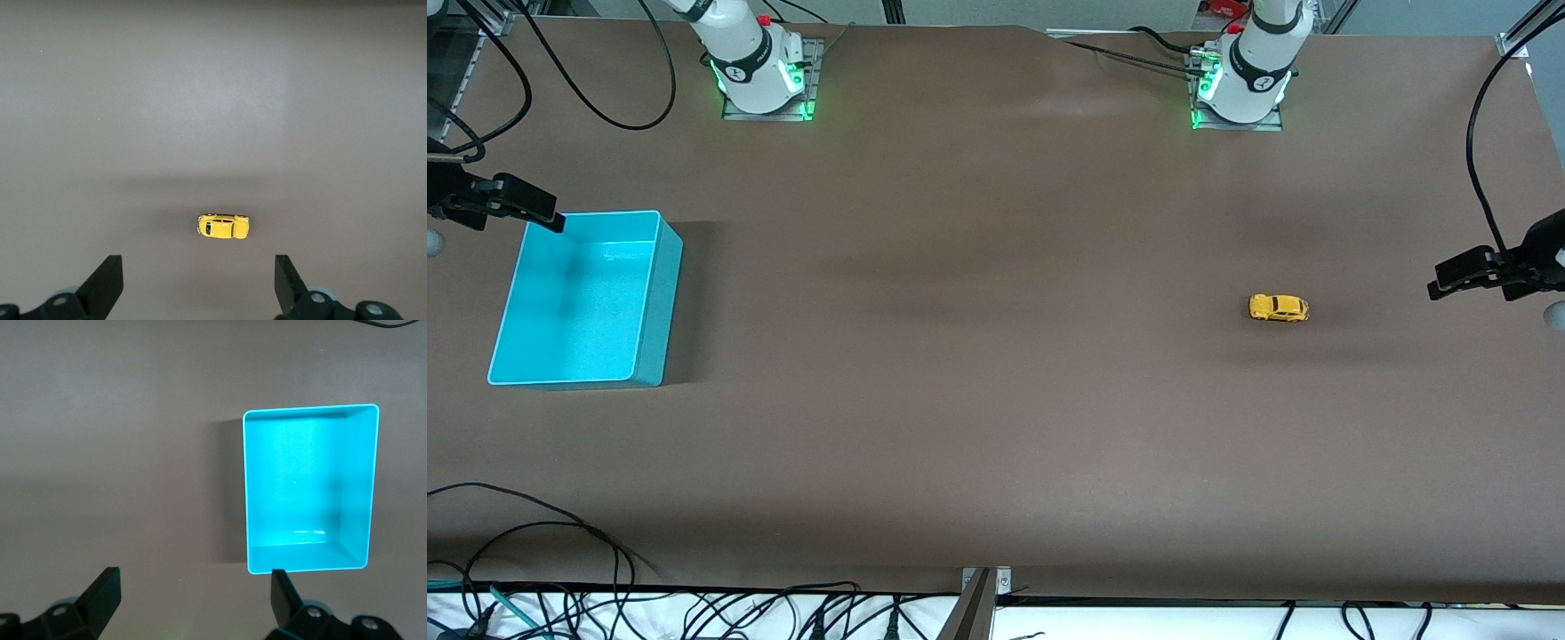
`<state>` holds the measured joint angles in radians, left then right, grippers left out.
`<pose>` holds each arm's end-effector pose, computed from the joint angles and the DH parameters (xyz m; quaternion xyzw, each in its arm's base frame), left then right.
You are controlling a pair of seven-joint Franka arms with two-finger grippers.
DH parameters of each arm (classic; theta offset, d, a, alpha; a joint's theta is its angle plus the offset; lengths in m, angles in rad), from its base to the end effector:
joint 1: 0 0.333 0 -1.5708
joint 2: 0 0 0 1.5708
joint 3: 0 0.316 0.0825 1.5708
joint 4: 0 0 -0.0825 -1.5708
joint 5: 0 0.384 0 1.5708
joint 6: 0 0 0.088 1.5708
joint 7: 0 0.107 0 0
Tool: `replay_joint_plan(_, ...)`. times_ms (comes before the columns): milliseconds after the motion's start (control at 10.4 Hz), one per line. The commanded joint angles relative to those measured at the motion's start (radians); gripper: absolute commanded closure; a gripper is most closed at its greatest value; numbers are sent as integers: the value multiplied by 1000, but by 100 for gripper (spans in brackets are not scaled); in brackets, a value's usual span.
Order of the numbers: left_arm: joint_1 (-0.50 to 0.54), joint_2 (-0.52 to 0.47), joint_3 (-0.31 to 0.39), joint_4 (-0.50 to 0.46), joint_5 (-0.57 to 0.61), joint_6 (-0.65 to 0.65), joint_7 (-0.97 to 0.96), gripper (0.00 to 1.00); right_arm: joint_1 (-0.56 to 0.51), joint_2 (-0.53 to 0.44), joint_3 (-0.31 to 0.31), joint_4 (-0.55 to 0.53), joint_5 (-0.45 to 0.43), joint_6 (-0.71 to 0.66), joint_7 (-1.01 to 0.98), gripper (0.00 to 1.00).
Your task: Wind up and store yellow beetle car
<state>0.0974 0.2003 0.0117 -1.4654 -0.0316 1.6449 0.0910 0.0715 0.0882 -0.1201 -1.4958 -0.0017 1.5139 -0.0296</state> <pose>0.6163 0.0636 0.5633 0.9998 0.0103 -0.0089 0.0155 0.5747 -0.0250 0.6054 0.9993 -0.0095 -0.0349 0.0048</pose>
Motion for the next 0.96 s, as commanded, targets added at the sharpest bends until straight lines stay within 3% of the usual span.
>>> replay_joint_plan(0, -2, -19, 1, -18, 25, 1, 13, 0, 23, -10, 0, -6, -27, 11, 19, 0)
replay_joint_plan(865, 19, -19, 4, -21, 22, -16, -26, 0, 25, -8, -1, -4, -24, 12, 19, 0)
